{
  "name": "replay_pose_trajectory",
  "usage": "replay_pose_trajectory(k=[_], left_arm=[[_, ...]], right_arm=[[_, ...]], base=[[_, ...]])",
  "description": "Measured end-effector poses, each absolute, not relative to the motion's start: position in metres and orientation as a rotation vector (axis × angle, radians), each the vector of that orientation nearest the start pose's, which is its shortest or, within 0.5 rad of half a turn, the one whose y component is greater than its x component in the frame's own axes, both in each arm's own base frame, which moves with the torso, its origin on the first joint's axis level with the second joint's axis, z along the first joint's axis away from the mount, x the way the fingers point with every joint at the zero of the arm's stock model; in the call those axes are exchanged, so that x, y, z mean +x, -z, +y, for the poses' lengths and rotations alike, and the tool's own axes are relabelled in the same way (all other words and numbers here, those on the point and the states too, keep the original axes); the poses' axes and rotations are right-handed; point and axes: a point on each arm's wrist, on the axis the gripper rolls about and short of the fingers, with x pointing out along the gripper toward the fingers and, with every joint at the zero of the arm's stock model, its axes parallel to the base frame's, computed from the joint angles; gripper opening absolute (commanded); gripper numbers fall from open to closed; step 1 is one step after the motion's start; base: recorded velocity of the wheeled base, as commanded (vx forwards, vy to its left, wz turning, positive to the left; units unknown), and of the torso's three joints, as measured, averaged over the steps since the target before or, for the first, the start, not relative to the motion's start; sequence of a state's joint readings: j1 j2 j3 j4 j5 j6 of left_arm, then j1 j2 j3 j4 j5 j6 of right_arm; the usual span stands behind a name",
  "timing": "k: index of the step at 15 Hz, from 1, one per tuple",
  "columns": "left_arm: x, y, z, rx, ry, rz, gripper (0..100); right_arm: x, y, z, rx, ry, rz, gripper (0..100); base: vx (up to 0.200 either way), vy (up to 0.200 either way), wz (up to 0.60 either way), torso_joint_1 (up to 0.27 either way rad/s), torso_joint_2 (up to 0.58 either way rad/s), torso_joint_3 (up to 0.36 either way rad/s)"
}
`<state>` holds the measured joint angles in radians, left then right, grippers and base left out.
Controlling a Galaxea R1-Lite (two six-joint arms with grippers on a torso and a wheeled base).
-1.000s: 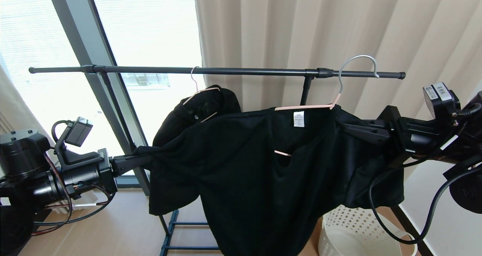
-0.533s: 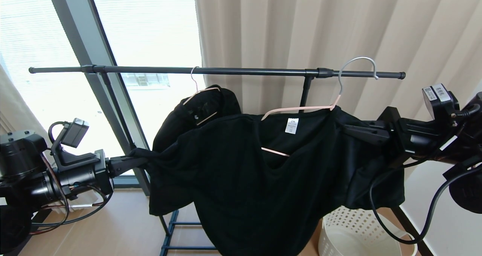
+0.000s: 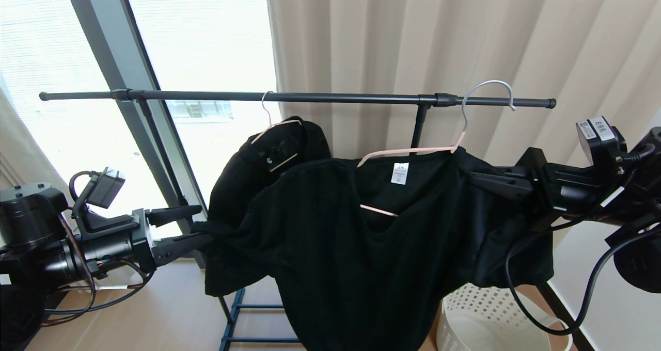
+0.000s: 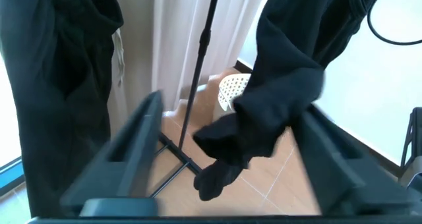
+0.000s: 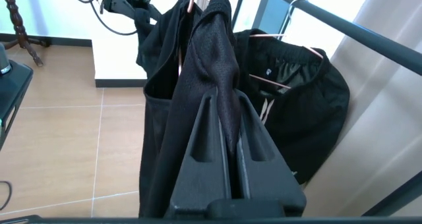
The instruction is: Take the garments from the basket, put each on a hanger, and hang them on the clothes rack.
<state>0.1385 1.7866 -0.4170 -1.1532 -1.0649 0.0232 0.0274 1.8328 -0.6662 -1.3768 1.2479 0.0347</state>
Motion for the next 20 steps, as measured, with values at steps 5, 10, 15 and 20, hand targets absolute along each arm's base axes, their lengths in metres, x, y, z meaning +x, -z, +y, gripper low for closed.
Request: replay_pose_trajectory(k=[5,10,15,20], left_arm=[[0.254,-0.12,0.016,-0.151,1.025,0.183,100],[0.249,-0.126,0.012,-0.156,1.039,0.18,100],[0.242,-0.135,0.0,-0.16,1.08,0.173,100],[0.229,-0.148,-0.015,-0.186,1.125,0.191,100]], right_arm=[[0.3,-0.173,0.036,-0.091,-1.294,-0.152,0],[0.302,-0.165,0.048,-0.073,-1.331,-0.131,0],[0.299,-0.153,0.066,-0.044,-1.391,-0.092,0],[0.293,-0.141,0.087,-0.015,-1.458,-0.046,0]], base=[[0.0,0.0,0.0,0.0,0.0,0.0],[0.0,0.0,0.0,0.0,0.0,0.0],[0.0,0.0,0.0,0.0,0.0,0.0],[0.0,0.0,0.0,0.0,0.0,0.0]])
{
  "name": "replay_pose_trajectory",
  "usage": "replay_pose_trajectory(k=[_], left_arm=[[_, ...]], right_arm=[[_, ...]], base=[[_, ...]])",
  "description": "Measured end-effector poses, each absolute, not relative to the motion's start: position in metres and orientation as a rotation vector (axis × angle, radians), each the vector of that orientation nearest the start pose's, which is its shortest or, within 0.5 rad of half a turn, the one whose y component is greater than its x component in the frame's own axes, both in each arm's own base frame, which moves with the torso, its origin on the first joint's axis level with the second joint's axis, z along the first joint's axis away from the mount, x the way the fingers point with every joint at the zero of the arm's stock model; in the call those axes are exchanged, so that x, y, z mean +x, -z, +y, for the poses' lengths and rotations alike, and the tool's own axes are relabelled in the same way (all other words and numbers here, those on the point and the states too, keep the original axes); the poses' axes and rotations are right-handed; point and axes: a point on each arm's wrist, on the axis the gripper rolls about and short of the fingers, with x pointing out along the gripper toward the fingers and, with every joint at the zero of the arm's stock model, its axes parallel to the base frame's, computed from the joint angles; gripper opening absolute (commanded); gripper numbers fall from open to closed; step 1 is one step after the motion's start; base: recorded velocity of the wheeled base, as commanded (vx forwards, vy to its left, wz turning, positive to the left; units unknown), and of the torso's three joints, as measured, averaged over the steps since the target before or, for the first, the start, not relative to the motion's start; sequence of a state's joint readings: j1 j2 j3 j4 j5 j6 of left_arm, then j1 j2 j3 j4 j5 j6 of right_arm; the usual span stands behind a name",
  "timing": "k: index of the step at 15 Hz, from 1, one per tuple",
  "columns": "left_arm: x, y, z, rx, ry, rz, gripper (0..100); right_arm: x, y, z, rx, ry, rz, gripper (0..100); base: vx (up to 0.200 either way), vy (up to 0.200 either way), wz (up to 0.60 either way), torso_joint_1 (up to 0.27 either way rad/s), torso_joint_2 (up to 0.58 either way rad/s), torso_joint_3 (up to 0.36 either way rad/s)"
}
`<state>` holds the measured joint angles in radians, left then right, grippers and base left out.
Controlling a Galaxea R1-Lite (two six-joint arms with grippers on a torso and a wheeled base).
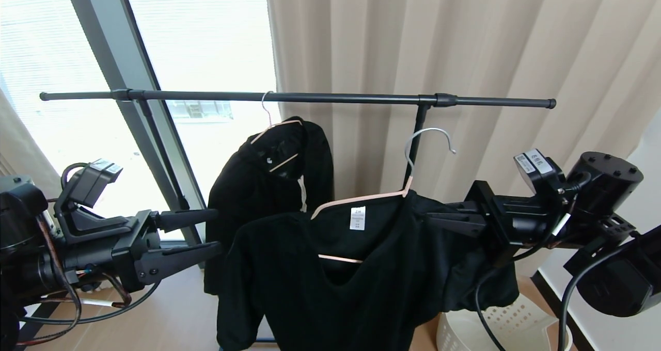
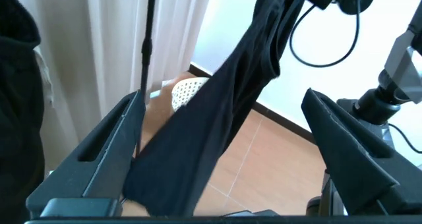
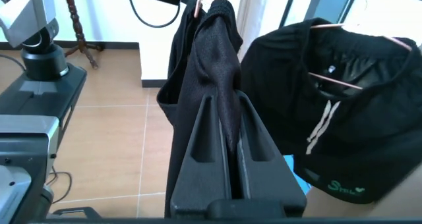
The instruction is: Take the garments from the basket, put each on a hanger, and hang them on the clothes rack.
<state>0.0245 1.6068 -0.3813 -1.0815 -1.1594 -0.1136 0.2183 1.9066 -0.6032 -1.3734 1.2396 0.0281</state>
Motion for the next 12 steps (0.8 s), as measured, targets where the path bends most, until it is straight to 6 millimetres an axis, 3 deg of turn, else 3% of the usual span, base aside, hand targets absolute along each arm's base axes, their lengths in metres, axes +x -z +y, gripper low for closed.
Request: replay_pose_trajectory(k=[4,10,12], left_arm=[[0.223,-0.165,-0.035,-0.203,1.053,0.26,100],[0.222,-0.217,-0.055,-0.191,1.066,0.365,100],[0.222,-0.239,-0.059,-0.092,1.005,0.38,100]], right_arm=[[0.292,-0.137,0.093,-0.008,-1.475,-0.034,0],[0.28,-0.134,0.102,0.001,-1.512,-0.017,0],[0.277,-0.139,0.102,-0.007,-1.516,-0.031,0]], base=[[0.0,0.0,0.0,0.0,0.0,0.0],[0.0,0.0,0.0,0.0,0.0,0.0],[0.0,0.0,0.0,0.0,0.0,0.0]])
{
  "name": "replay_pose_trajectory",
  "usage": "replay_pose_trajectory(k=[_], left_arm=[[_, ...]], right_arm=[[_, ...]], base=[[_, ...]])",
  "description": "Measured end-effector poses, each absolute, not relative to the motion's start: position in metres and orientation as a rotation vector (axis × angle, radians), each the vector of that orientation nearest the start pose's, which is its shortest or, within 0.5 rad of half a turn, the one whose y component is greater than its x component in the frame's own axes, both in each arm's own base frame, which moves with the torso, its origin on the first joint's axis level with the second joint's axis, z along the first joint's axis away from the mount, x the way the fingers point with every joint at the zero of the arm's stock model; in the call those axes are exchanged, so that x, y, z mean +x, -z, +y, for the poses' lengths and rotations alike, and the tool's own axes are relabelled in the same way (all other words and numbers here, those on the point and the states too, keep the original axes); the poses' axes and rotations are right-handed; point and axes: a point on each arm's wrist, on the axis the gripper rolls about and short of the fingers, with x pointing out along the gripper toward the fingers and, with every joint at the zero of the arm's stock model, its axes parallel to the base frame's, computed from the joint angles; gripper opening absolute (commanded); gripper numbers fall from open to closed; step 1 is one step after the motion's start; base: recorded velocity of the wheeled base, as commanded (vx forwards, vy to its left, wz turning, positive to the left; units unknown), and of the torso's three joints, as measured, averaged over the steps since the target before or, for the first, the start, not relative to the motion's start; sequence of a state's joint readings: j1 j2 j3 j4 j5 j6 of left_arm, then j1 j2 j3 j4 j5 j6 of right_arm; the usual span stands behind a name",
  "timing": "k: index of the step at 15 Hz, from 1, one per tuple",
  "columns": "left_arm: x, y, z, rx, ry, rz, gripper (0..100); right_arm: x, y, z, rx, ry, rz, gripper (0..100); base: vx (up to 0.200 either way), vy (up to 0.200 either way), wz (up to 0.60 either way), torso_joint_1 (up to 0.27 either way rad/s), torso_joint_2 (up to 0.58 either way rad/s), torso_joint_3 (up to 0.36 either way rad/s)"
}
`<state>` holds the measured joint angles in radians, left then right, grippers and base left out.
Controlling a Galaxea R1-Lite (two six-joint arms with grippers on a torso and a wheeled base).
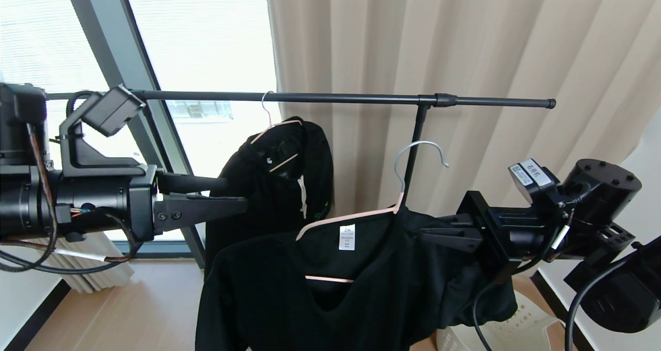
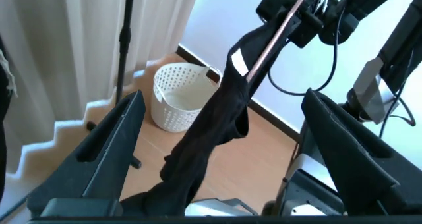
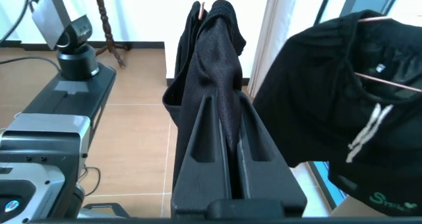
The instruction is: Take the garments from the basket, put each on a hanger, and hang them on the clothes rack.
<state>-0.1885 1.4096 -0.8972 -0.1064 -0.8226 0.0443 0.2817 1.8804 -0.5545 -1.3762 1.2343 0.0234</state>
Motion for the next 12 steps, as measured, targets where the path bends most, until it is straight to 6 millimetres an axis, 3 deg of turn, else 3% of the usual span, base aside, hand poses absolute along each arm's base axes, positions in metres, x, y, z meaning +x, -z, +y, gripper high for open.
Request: replay_pose_trajectory(k=[2,4,12], left_arm=[[0.221,-0.257,-0.076,0.028,1.008,0.327,100],[0.226,-0.262,-0.088,0.118,1.058,0.278,100],[0.247,-0.243,-0.125,0.327,1.209,0.259,100]], right_arm=[[0.274,-0.142,0.102,-0.012,-1.515,-0.04,0],[0.274,-0.143,0.102,-0.015,-1.514,-0.046,0],[0.282,-0.144,0.105,-0.022,-1.516,-0.06,0]], base=[[0.0,0.0,0.0,0.0,0.0,0.0],[0.0,0.0,0.0,0.0,0.0,0.0],[0.0,0.0,0.0,0.0,0.0,0.0]])
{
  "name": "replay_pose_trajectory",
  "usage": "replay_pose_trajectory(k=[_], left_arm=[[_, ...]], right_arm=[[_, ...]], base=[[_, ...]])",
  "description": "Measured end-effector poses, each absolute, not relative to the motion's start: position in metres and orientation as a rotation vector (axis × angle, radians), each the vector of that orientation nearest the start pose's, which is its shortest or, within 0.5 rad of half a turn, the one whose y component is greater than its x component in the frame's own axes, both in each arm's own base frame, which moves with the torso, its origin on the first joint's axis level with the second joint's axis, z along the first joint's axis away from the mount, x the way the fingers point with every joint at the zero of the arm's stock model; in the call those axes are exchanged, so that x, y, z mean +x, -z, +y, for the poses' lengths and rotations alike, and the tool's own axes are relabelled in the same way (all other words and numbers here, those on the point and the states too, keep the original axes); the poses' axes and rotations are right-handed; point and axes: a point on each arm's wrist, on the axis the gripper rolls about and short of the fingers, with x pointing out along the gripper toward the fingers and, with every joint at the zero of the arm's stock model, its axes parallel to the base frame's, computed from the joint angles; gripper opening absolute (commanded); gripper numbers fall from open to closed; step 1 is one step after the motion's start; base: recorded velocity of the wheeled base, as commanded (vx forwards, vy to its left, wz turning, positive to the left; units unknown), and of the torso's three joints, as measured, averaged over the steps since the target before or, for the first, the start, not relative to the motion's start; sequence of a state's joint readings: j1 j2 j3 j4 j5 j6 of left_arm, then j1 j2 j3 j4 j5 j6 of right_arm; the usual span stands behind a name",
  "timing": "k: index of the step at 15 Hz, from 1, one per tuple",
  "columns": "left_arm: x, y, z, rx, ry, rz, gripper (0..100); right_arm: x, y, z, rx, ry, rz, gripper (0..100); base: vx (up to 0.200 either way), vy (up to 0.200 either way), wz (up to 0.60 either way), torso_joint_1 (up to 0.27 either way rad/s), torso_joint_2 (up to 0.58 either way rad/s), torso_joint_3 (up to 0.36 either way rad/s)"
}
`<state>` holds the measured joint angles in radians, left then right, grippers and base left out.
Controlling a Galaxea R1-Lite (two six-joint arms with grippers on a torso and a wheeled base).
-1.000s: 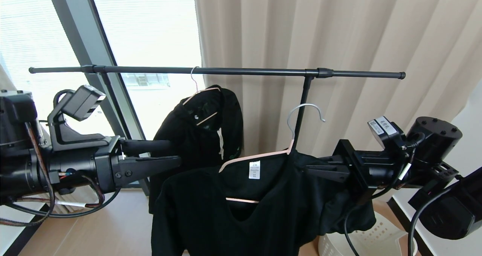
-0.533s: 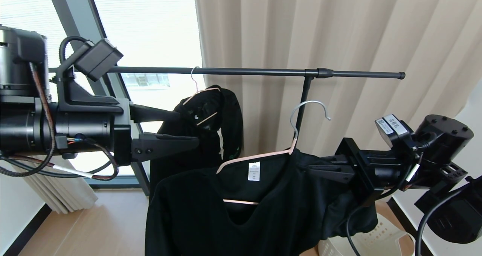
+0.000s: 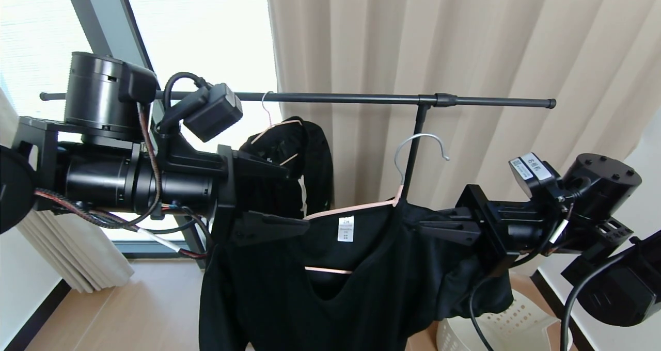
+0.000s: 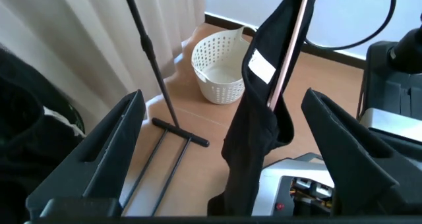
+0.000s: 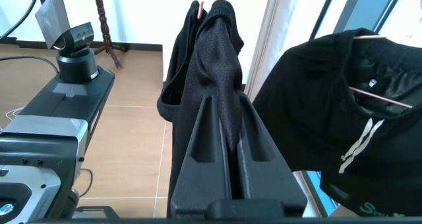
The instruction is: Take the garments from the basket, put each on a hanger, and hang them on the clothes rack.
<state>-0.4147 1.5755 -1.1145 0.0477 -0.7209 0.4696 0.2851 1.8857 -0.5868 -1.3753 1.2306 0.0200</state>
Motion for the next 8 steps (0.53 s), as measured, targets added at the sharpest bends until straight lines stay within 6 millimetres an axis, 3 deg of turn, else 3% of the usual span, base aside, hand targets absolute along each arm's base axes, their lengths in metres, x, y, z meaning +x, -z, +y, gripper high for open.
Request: replay_pose_trajectory(k=[8], left_arm=[[0.26,-0.218,-0.142,0.376,1.268,0.3,100]], right_arm=[[0.286,-0.14,0.106,-0.019,-1.515,-0.053,0]], base=[[0.0,0.0,0.0,0.0,0.0,0.0]])
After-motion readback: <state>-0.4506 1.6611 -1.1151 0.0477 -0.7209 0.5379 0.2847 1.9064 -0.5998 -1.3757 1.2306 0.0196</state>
